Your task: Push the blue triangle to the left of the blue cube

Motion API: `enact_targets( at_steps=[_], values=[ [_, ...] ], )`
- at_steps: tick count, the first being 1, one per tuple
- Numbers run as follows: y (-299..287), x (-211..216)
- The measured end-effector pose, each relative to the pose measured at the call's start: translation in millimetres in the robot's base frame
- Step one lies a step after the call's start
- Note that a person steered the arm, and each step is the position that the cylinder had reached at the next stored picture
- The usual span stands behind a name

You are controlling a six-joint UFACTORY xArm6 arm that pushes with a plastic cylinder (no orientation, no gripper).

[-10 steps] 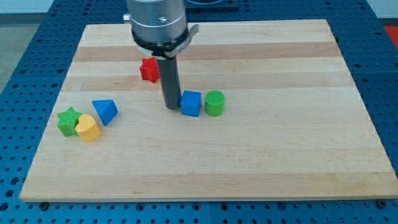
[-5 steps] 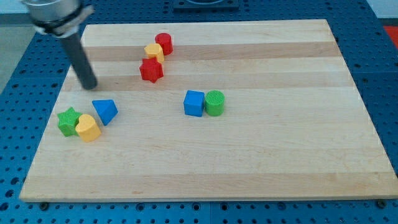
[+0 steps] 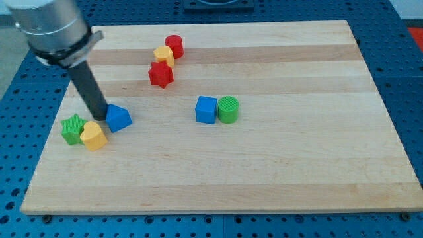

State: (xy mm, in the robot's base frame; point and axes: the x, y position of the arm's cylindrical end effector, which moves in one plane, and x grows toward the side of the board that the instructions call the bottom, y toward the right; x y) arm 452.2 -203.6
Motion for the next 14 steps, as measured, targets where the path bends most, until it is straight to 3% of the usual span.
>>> enact_targets(
  at_steps=[3, 4, 6, 9, 11, 12, 13, 14],
  values=[
    [67.9, 4.4],
    [41.2, 8.1],
    [41.1, 58.5],
    [122.8, 48.2],
    [124.1, 26.7],
    [123.8, 51.1],
    [97.1, 60.6],
    [60.4, 40.7]
  ],
)
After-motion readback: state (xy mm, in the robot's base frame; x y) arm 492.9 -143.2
